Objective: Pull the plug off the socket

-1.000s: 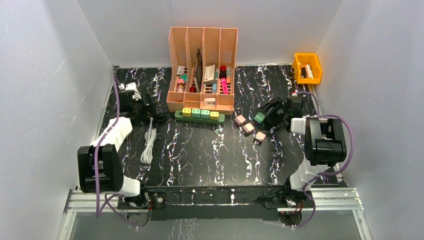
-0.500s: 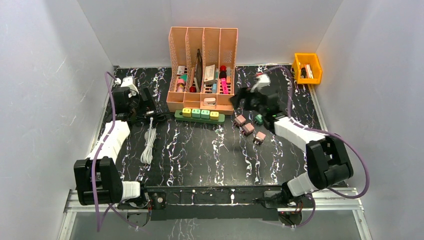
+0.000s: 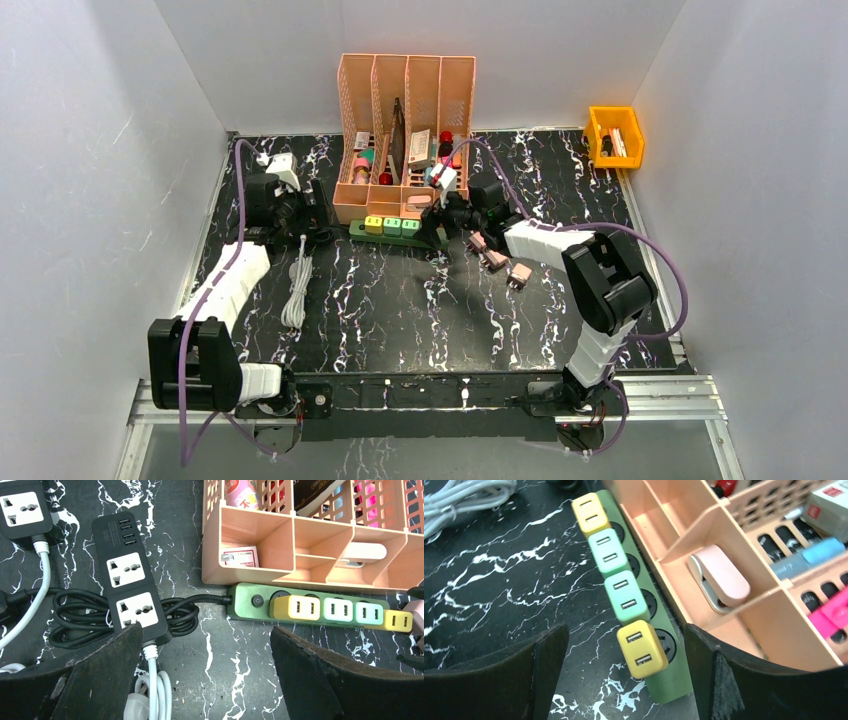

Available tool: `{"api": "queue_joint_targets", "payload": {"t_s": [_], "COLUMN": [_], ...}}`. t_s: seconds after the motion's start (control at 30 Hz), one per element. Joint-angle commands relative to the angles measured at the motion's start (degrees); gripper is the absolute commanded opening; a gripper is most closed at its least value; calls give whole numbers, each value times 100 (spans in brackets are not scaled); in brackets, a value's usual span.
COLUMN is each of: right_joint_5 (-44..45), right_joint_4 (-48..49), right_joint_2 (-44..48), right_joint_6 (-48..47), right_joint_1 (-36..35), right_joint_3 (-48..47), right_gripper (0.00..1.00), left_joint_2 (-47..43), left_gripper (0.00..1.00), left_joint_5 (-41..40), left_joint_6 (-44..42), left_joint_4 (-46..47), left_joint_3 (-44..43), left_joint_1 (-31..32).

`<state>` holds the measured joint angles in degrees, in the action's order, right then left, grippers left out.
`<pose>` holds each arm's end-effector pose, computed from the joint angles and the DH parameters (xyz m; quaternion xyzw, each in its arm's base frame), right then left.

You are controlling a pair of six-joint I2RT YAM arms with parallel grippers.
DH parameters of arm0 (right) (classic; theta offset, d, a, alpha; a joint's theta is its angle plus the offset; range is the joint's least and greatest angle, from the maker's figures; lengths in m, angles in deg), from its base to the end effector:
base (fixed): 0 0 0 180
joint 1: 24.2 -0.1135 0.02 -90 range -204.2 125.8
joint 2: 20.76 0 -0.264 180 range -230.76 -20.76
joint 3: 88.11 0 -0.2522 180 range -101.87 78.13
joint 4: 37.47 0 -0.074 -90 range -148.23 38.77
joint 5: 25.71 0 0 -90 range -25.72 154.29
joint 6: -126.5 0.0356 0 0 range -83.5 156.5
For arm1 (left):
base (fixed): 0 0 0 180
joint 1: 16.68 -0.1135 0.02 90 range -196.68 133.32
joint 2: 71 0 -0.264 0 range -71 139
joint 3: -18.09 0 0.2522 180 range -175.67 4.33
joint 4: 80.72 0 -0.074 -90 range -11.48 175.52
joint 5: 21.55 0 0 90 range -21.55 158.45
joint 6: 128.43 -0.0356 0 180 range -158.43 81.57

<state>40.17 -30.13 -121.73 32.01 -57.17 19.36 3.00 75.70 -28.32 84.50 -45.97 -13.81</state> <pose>0.3204 0.2252 0.2142 -0.3709 0.7258 0.3031 0.4938 0.2943 -0.0193 0.2780 -0.0190 0.8409 -0.1137 0.5288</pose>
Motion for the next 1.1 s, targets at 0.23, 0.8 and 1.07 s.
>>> {"api": "queue_joint_targets", "payload": {"t_s": [0.23, 0.8, 1.07], "right_joint_5": [-1314, -1609, -1821], "right_joint_4": [265, 637, 2295], "right_joint_2": [-516, -110, 779], "right_joint_6": [-1507, -717, 354], "right_joint_1": [56, 239, -270], "right_joint_3": [-105, -26, 587], "right_gripper": [91, 0, 0], "left_joint_2": [-158, 67, 335], "left_gripper": [98, 98, 99], "left_joint_5": [-31, 287, 270], "left_joint_6": [-228, 585, 3385], "left_joint_4": [-145, 222, 820], "left_joint_3": [-70, 132, 549], "left_joint_1": [222, 428, 450]}}
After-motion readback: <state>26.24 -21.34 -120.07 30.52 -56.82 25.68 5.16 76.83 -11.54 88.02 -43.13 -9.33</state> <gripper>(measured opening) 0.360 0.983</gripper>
